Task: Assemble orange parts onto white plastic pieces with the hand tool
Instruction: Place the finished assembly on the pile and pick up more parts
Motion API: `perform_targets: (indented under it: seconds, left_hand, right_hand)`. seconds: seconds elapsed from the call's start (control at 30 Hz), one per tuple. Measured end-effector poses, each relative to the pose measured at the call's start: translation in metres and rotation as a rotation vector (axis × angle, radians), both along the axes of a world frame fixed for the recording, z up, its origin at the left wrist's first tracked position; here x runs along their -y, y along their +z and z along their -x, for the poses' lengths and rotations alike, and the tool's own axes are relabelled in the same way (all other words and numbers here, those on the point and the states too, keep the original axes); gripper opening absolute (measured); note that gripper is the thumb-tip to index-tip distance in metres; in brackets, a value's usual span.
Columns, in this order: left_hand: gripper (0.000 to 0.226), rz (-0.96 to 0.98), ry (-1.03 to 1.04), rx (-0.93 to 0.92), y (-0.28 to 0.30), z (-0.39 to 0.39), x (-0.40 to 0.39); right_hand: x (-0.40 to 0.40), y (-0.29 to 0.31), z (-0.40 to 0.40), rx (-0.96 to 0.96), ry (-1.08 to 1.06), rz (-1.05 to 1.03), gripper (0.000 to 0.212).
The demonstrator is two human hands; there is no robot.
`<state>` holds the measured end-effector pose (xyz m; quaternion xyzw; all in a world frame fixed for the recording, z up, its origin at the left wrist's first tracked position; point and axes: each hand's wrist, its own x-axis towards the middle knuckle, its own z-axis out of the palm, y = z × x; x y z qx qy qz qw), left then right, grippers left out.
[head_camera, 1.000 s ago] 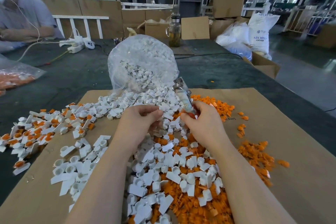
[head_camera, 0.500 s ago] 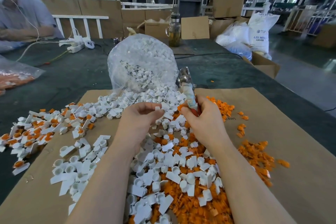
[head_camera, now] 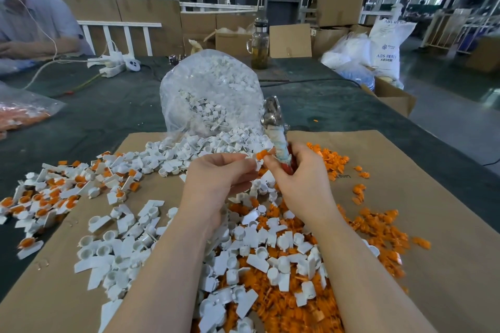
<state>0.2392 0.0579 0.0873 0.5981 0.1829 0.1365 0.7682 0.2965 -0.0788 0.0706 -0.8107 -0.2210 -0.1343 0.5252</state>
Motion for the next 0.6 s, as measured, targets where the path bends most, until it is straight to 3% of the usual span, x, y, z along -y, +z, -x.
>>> perform_targets:
  seconds: [0.27, 0.4, 0.6]
  left_hand:
    - [0.015, -0.03, -0.025, 0.04, -0.0002, 0.0013, 0.0044]
    - [0.022, -0.052, -0.028, 0.049, 0.0011, 0.0015, 0.0053]
    - [0.007, -0.133, 0.013, 0.065, 0.0021, 0.0019, 0.0082]
  right_hand:
    - [0.0006, -0.0018, 0.0016, 0.082, -0.013, 0.031, 0.013]
    - [0.0009, -0.0023, 0.0046, 0.13, -0.033, 0.041, 0.027]
    - [0.0, -0.0026, 0.005, 0.199, -0.051, 0.072, 0.028]
